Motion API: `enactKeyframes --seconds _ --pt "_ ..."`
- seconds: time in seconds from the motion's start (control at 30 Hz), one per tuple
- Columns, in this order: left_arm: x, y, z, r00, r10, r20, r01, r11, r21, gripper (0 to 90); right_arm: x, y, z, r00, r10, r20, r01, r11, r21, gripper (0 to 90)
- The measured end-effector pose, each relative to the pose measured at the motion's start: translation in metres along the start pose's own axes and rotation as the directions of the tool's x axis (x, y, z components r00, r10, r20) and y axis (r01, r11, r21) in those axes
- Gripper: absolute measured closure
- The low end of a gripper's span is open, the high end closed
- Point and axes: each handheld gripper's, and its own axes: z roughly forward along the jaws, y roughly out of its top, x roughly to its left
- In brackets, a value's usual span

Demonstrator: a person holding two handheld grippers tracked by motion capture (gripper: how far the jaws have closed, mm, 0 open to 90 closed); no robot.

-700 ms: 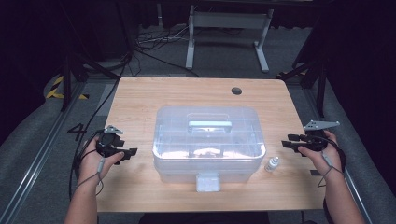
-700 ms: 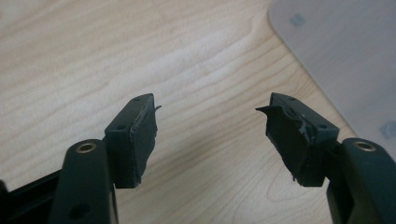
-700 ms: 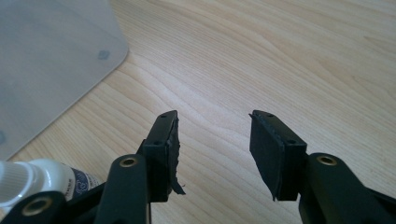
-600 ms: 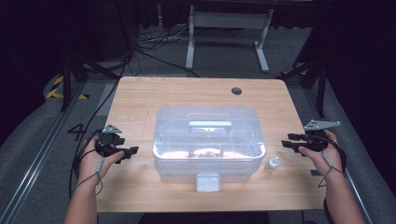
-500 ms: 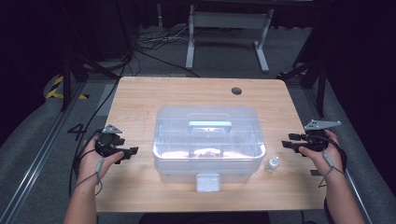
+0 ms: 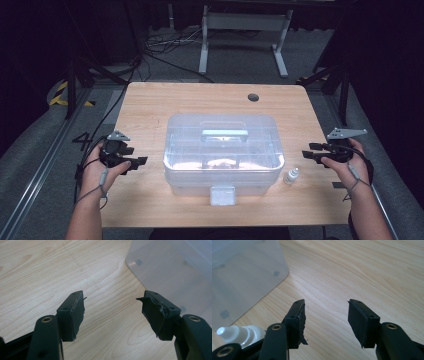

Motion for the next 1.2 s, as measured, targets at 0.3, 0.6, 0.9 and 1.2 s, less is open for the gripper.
enactKeyframes --seconds 0.3,0.6,0.9,1.2 --pt "-0.021 0.013 -0.028 0.9979 0.059 0.027 -0.057 0.9957 -0.074 36.3 0.002 0.000 -0.002 0.9999 0.011 -0.003 -0.011 1.000 0.002 49.3" --pt "-0.037 0.023 -0.040 0.9870 0.145 0.070 -0.133 0.9795 -0.152 35.8 0.009 0.005 -0.006 0.9999 -0.008 -0.011 0.008 1.000 -0.001 49.2" --pt "-0.064 0.045 -0.053 0.9657 0.228 0.124 -0.200 0.9574 -0.208 39.7 0.009 0.005 -0.008 0.9999 0.014 -0.006 -0.014 1.000 -0.005 48.3" --pt "-0.084 0.071 -0.062 0.9431 0.295 0.153 -0.253 0.9360 -0.244 30.9 0.009 0.001 -0.010 0.9998 0.019 0.000 -0.019 1.000 -0.010 47.8"
